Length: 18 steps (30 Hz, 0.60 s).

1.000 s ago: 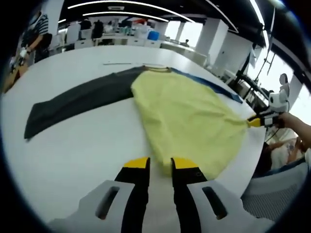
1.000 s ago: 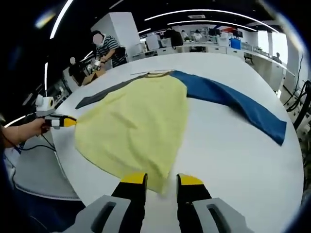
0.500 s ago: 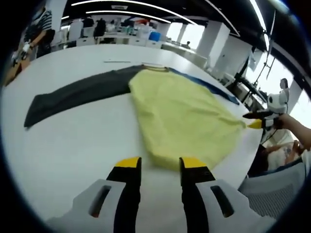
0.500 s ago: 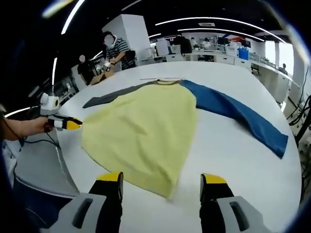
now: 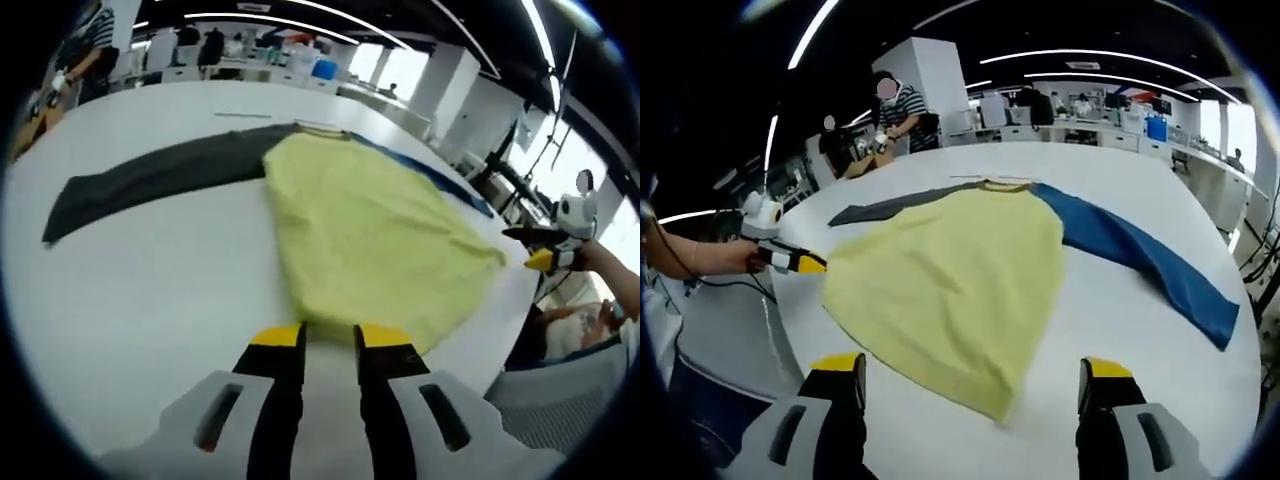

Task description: Fold the garment on the visible template until the final outline fits inside the template.

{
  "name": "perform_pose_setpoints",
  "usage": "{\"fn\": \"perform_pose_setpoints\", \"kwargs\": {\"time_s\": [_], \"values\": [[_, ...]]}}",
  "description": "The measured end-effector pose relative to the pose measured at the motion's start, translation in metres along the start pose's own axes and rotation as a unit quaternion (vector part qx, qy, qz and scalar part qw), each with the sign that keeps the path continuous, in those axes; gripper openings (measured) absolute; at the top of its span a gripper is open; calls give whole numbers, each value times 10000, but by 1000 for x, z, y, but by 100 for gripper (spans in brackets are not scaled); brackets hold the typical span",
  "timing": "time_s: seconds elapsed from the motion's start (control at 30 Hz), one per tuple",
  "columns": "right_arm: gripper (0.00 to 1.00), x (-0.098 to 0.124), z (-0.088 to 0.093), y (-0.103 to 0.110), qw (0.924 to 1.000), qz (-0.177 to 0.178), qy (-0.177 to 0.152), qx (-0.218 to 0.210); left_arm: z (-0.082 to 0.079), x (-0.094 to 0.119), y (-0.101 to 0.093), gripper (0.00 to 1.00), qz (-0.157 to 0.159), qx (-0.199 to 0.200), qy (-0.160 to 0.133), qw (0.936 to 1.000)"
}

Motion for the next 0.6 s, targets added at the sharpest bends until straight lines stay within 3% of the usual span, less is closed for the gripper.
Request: {"fn": "perform_pose_setpoints", "kwargs": {"time_s": [0.23, 0.37, 0.6], "values": [[93, 2, -2, 2, 9999, -36, -71, 90, 0, -5, -4, 16, -22, 114, 94, 9999], [98, 3, -3, 3, 9998, -53, -155, 122, 2, -8, -4, 0, -31, -11, 259, 9997], [99, 5, -4, 3, 9997, -68, -191, 164, -7, -6, -13, 0, 153, 39, 189, 9997]]}}
Point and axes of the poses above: the point that each gripper's makers call its tool centre point, and the gripper's own axes: x roughly backward along the fingers, y roughly to its left, z roughly out of its underside, the point moved 9 cm from there along x, roughly backward along the fingers, and after that the axes turned 4 degrees about x, right-handed, at the moved point
